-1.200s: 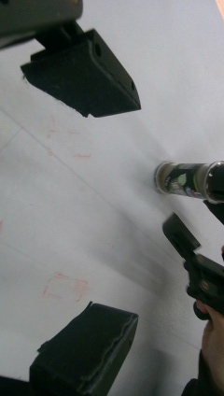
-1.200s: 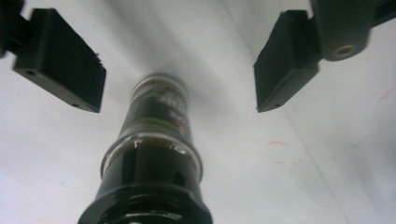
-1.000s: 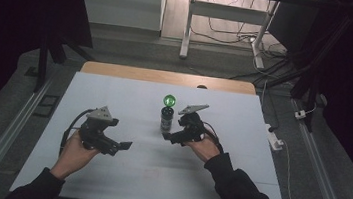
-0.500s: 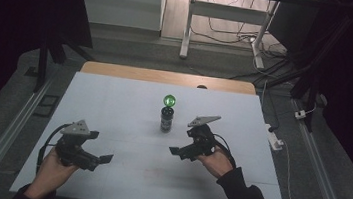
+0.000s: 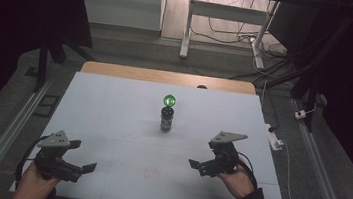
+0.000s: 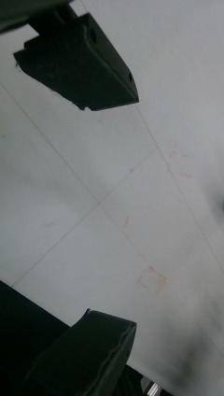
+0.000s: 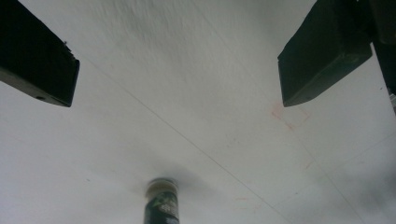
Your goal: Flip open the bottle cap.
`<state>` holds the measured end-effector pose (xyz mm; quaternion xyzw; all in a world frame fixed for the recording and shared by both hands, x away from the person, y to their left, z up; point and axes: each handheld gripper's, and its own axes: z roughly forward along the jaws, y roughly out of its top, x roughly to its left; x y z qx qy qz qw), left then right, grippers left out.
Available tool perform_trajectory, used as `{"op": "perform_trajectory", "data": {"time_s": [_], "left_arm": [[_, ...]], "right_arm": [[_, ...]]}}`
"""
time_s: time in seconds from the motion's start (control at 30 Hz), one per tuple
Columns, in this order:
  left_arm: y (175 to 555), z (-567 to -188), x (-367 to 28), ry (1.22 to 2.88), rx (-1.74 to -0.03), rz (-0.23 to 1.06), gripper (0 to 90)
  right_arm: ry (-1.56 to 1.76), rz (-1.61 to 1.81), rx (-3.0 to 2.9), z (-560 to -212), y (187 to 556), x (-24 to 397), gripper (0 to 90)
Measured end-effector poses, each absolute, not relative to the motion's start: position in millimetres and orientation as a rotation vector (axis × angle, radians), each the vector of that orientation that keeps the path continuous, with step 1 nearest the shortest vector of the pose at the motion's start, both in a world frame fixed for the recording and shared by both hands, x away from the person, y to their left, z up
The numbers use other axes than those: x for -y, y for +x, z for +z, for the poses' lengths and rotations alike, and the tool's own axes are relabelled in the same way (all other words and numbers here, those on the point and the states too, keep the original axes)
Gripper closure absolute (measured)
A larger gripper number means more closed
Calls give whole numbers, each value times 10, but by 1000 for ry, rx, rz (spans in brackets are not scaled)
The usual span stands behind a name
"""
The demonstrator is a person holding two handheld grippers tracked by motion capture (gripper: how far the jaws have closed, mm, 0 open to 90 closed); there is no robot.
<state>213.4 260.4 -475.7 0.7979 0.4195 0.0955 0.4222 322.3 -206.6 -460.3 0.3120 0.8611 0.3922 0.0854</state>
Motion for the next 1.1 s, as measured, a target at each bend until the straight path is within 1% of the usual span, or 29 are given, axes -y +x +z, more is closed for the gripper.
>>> {"op": "perform_trajectory", "data": {"time_s": [0.33, 0.6, 0.87, 1.1], "left_arm": [[1973, -4760, -2800, 1943, -1094, 256, 0], [1930, -4763, -2836, 1972, -1129, 275, 0], [1921, -4773, -2863, 1974, -1155, 256, 0], [1943, -4774, -2852, 1981, -1166, 248, 0]], "right_arm": [[1030, 1149, -2451, -4562, 2915, 2549, 0], [1143, 1095, -2399, -4597, 2733, 2894, 0], [1224, 1116, -2333, -4566, 2583, 3071, 0], [1249, 1078, -2330, -4575, 2563, 3093, 0]]}}
